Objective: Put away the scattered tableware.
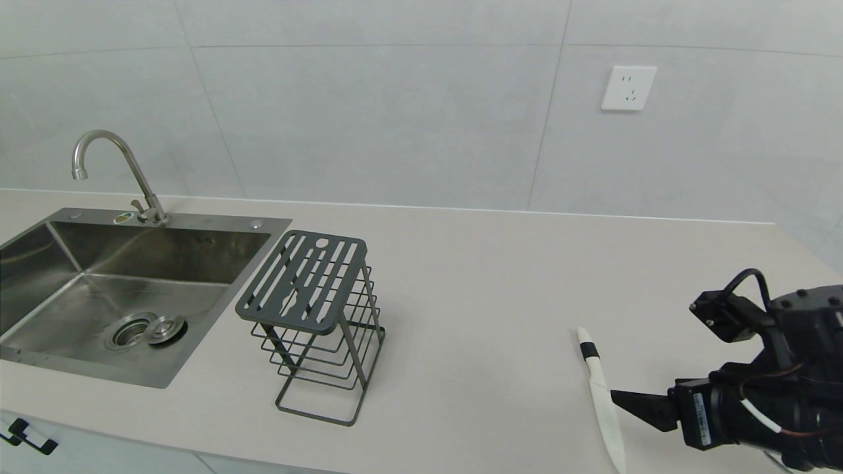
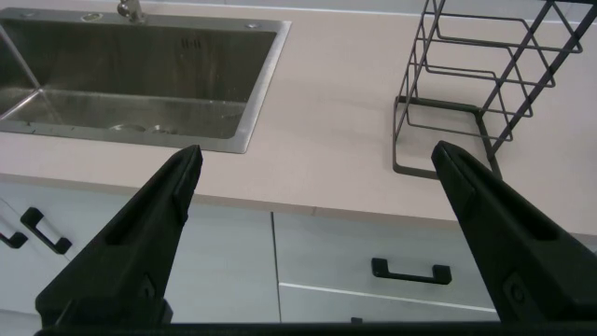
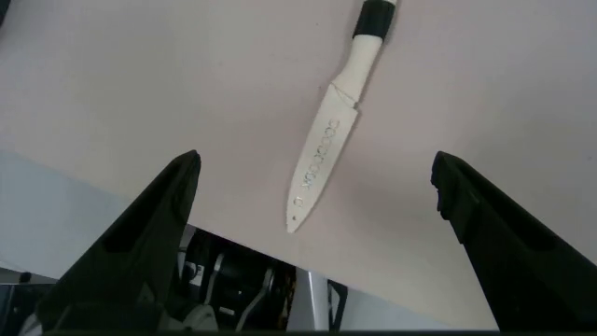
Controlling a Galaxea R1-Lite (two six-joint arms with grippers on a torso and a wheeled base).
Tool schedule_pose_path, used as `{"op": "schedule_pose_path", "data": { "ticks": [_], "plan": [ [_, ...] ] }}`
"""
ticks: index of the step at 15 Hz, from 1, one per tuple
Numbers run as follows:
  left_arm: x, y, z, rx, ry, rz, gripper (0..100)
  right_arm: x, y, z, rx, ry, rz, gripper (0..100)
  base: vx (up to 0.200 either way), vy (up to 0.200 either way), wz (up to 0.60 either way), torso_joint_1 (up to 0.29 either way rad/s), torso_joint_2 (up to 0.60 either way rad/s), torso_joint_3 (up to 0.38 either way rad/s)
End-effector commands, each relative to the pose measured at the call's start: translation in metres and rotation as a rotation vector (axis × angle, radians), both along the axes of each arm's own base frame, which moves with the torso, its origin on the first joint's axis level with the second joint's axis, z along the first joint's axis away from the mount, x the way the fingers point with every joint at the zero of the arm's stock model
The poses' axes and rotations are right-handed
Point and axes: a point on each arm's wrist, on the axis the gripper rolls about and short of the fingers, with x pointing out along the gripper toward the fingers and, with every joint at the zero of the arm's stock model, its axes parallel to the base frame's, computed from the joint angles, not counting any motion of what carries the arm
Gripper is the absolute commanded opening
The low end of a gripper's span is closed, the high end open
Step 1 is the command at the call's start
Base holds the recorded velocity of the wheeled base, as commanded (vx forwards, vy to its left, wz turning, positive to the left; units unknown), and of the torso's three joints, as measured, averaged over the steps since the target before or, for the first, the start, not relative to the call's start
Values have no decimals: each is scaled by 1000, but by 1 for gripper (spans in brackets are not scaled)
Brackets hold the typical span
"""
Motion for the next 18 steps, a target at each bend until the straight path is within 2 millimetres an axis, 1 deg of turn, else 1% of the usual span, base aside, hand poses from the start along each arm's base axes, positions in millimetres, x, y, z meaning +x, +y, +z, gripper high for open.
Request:
{"op": "schedule_pose_path", "data": {
  "ticks": [1,4,5,8,12,15,18],
  "plan": [
    [0,0,0,-1,3,0,100,6,10,-10,-29,52,21,100,0,0,0,0,0,0],
    [0,0,0,-1,1,0,100,19,19,-24,-91,89,-14,100,0,0,0,0,0,0],
    [0,0,0,-1,0,0,100,27,27,-30,-126,94,-57,100,0,0,0,0,0,0],
    [0,0,0,-7,0,2,100,33,39,-50,-190,151,-74,100,0,0,0,0,0,0],
    [0,0,0,-8,0,2,100,40,46,-52,-195,147,-90,100,0,0,0,0,0,0],
    [0,0,0,-8,0,2,100,43,45,-58,-208,168,-98,100,0,0,0,0,0,0],
    [0,0,0,-8,0,3,100,61,43,-58,-207,153,-154,100,0,0,0,0,0,0]
  ]
}}
